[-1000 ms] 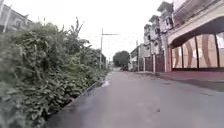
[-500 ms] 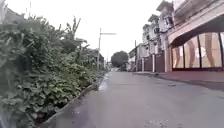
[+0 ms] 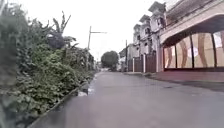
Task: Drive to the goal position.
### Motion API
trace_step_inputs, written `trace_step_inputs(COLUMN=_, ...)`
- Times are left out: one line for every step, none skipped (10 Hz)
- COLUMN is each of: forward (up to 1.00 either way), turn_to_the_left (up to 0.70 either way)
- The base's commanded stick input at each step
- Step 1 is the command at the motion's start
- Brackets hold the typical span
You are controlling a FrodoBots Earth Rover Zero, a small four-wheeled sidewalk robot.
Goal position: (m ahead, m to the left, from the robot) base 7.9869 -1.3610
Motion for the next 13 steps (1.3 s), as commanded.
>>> trace_step_inputs(forward=1.0, turn_to_the_left=0.0)
trace_step_inputs(forward=1.0, turn_to_the_left=0.0)
trace_step_inputs(forward=1.0, turn_to_the_left=0.0)
trace_step_inputs(forward=1.0, turn_to_the_left=0.0)
trace_step_inputs(forward=1.0, turn_to_the_left=0.0)
trace_step_inputs(forward=1.0, turn_to_the_left=0.0)
trace_step_inputs(forward=1.0, turn_to_the_left=0.0)
trace_step_inputs(forward=1.0, turn_to_the_left=0.0)
trace_step_inputs(forward=1.0, turn_to_the_left=0.0)
trace_step_inputs(forward=1.0, turn_to_the_left=0.0)
trace_step_inputs(forward=1.0, turn_to_the_left=0.0)
trace_step_inputs(forward=1.0, turn_to_the_left=0.0)
trace_step_inputs(forward=1.0, turn_to_the_left=0.0)
